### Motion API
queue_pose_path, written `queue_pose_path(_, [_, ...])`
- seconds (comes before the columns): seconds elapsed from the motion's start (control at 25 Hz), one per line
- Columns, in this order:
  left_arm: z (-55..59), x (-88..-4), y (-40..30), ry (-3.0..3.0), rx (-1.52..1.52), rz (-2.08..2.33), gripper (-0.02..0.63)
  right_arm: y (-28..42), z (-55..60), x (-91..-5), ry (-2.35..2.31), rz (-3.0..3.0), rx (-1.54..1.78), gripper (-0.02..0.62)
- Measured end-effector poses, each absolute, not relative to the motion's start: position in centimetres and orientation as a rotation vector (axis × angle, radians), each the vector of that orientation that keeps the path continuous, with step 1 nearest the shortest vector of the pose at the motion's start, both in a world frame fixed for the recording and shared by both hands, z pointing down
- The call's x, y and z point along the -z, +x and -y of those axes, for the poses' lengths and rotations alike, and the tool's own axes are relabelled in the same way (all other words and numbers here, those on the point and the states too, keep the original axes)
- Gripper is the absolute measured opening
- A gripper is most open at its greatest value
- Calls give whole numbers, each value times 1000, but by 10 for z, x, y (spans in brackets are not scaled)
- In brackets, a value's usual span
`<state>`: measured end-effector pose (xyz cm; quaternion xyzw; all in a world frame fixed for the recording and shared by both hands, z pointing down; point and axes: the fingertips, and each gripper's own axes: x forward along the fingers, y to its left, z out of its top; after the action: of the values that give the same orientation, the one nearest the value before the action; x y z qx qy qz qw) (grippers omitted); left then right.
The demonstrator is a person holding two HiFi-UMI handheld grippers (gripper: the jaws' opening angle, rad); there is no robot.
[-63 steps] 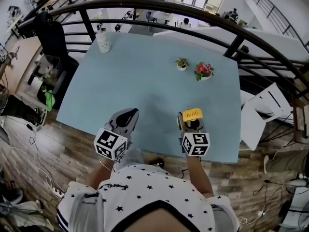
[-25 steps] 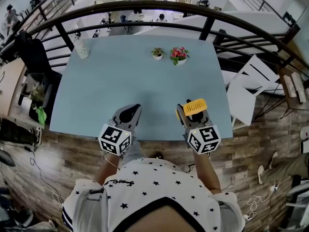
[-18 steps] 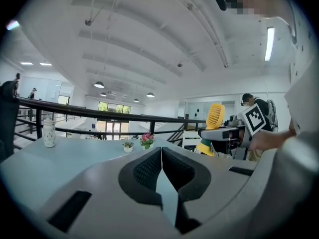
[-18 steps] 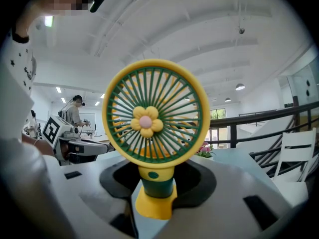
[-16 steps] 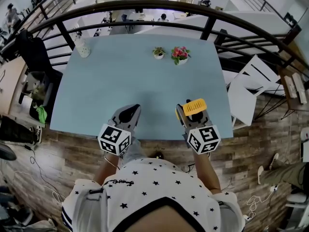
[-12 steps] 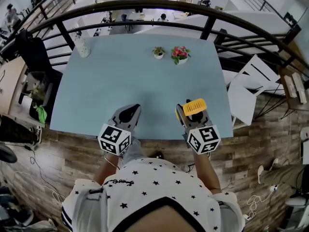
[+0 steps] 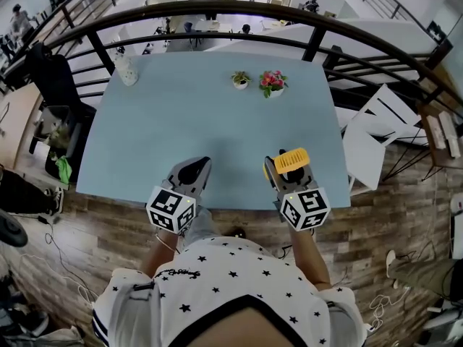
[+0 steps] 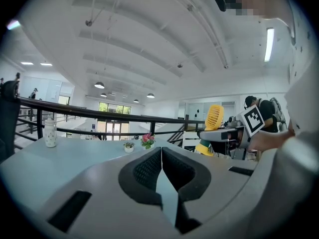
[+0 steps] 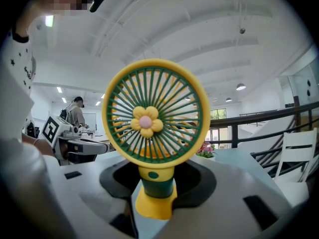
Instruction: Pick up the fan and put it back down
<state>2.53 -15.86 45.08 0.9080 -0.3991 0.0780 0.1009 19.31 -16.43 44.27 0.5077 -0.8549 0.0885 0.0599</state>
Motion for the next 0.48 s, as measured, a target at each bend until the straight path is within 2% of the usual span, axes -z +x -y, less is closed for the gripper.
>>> queue_pose_path(0.48, [158,-453,11,2655,-229,1213,29,180,170,-445,1502,2601,-275,170])
